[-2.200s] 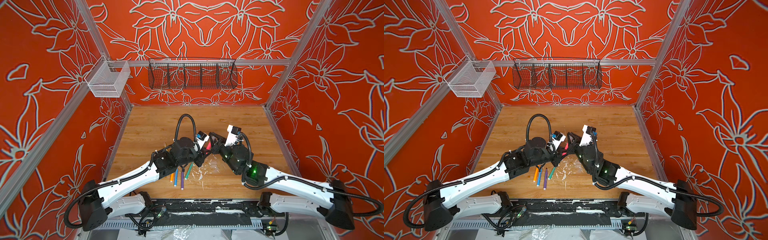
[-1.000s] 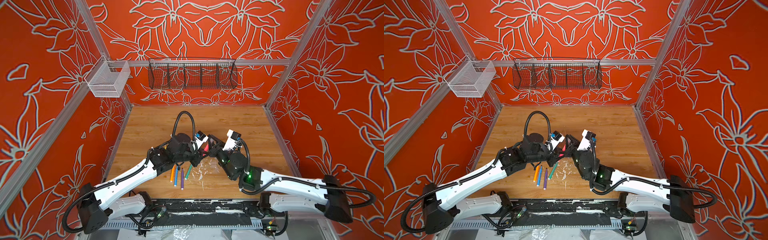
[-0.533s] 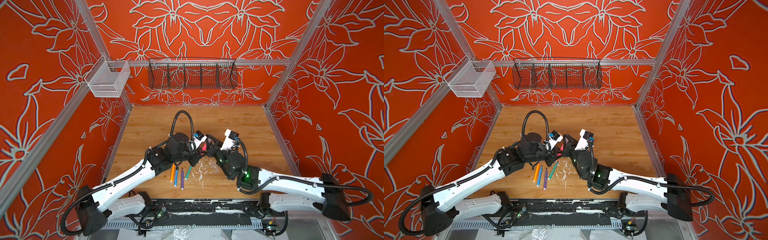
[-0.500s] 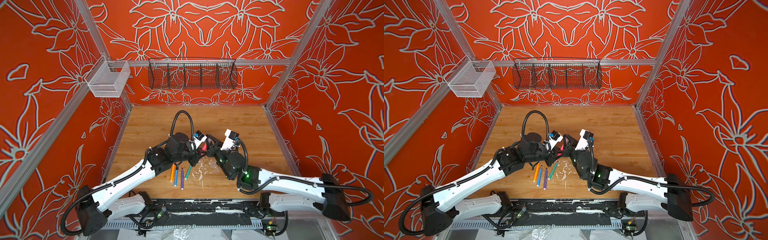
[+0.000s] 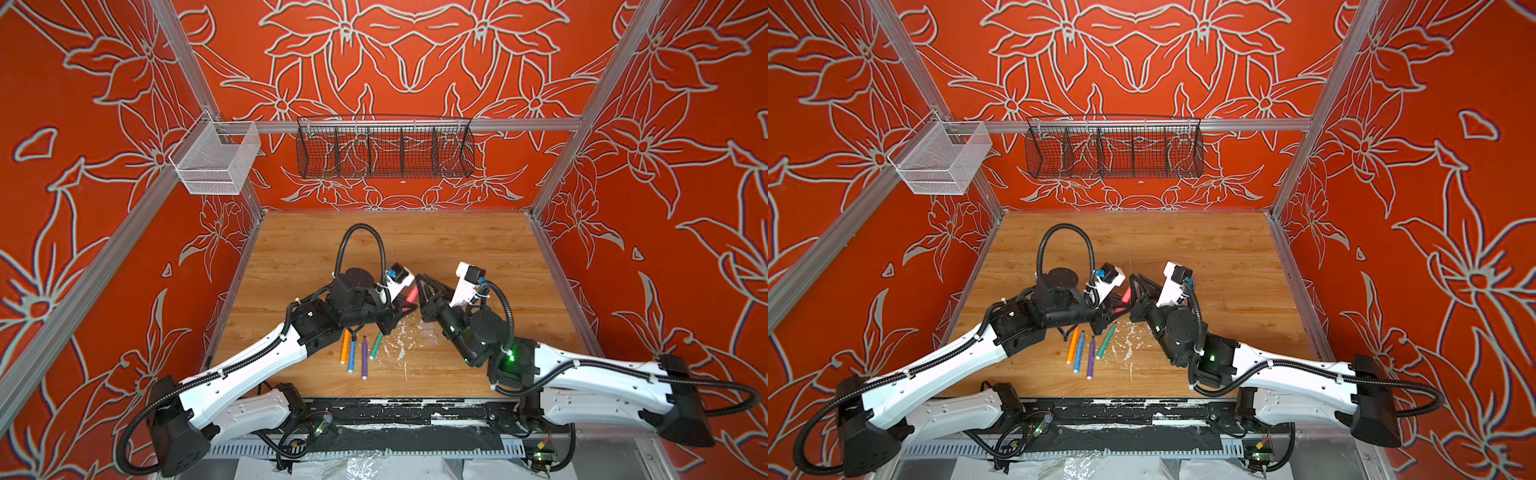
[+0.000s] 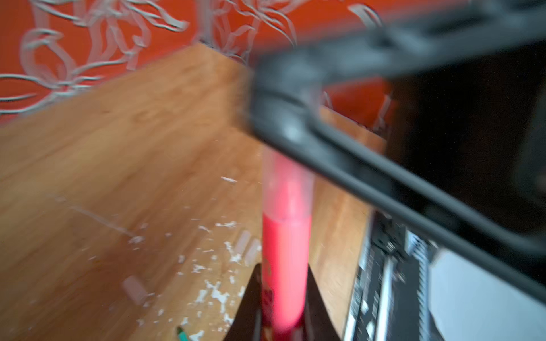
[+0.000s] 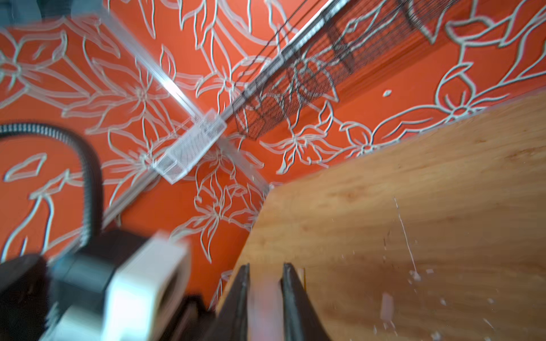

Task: Insert the pens into the pen caps
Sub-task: 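Open the right gripper and withdraw it while the left gripper lowers the capped highlighter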

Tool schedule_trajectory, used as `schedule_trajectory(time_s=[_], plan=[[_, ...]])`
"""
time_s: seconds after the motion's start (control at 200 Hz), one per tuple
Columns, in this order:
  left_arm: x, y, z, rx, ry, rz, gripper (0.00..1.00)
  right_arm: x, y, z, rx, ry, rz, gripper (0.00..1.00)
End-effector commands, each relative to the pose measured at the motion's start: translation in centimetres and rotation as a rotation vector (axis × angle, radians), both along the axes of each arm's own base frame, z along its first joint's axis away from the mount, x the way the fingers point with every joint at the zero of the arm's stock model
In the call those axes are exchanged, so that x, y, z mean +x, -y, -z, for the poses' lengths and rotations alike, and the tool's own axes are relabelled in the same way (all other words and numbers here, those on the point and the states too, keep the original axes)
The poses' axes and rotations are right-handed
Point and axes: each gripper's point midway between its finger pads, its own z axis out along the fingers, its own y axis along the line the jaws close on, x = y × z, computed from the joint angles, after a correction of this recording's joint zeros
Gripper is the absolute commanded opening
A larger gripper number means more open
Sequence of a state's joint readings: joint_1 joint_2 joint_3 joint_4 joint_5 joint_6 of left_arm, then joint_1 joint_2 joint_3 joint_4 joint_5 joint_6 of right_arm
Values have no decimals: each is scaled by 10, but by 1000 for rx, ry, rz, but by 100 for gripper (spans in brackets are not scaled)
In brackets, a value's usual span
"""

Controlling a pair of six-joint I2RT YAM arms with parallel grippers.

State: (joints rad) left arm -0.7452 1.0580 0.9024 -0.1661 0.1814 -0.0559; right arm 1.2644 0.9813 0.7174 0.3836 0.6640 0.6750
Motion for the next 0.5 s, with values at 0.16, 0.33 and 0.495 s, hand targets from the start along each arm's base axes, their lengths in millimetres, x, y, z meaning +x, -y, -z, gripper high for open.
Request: schedule_trajectory(time_s=[0.16,0.33,0.495], plan=[[40,-103,64,85,-129,-605,0,-15,65,-8,-209,72,85,60],[32,-172,102,161,-309,-914,0,-6,120,-4,-340,78,279,66],[33,-218,135,134,-484,-1118,0,6,173,17,-464,27,479,72]])
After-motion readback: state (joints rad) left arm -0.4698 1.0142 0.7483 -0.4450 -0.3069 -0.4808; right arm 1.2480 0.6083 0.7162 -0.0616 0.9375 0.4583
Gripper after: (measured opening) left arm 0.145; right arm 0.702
